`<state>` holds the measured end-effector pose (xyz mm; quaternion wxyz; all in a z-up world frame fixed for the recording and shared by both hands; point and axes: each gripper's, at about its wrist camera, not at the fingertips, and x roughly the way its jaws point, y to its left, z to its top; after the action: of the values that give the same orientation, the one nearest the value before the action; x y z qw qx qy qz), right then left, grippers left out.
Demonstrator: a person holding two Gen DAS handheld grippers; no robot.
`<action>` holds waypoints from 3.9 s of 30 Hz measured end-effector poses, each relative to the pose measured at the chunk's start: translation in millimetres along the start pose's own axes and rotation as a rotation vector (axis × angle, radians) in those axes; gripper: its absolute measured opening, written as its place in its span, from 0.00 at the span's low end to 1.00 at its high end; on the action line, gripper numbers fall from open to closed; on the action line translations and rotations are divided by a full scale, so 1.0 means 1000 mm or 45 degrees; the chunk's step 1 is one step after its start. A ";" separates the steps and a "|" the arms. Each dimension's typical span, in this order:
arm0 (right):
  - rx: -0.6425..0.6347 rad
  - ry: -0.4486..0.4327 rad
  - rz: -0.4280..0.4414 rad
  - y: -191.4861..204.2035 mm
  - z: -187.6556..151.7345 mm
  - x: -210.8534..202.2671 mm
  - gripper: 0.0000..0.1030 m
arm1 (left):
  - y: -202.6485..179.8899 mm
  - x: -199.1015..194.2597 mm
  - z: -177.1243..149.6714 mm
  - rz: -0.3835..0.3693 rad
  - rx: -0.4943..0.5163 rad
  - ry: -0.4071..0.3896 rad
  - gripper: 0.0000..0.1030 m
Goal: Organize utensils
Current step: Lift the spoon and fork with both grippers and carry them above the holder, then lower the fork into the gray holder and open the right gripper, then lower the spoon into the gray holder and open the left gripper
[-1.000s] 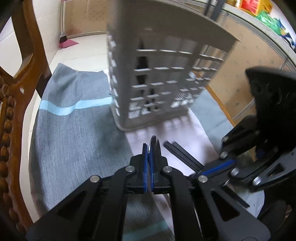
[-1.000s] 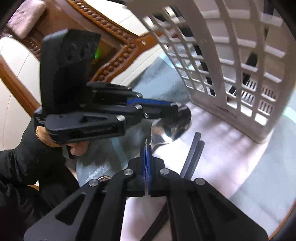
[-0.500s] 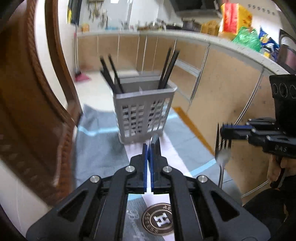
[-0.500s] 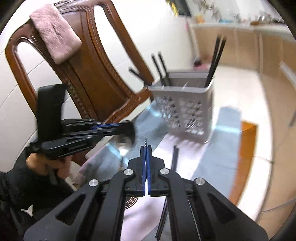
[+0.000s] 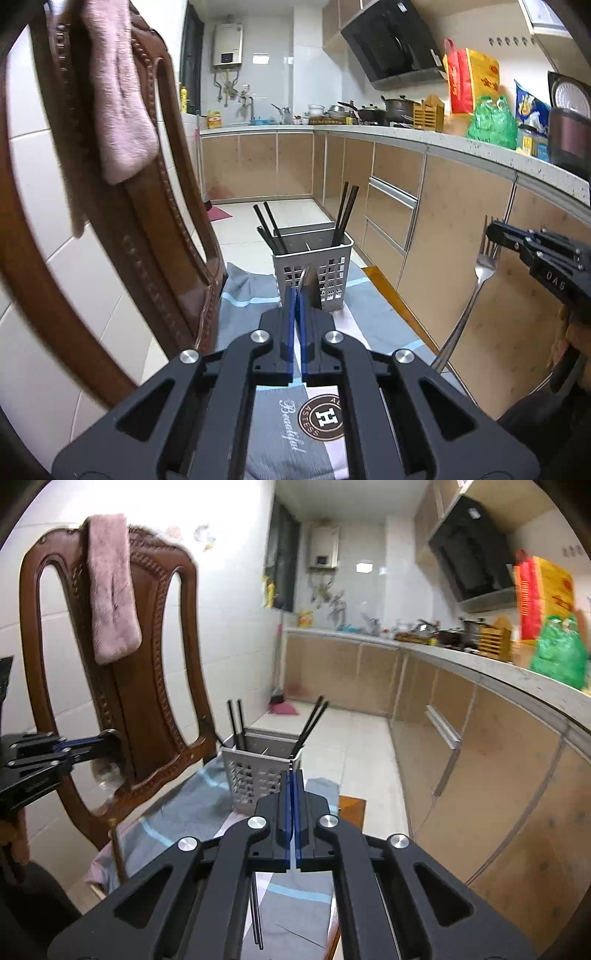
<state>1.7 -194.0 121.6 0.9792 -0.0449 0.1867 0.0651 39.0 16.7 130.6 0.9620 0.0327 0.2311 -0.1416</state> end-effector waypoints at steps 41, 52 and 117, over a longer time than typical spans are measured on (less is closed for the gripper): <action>-0.150 -0.118 -0.311 0.022 0.081 0.225 0.02 | 0.034 0.019 0.008 0.038 -0.075 -0.038 0.02; -0.041 0.093 -0.180 0.012 0.040 0.246 0.26 | 0.038 0.040 0.029 0.053 -0.082 -0.069 0.02; 0.443 0.061 -0.083 -0.076 -0.086 0.091 0.91 | 0.037 0.269 0.059 0.319 -0.137 0.002 0.06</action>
<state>65.4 -268.6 13.0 0.9690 0.1179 0.2170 -0.0010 304.8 -24.8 60.4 0.9724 0.0097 0.2330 -0.0078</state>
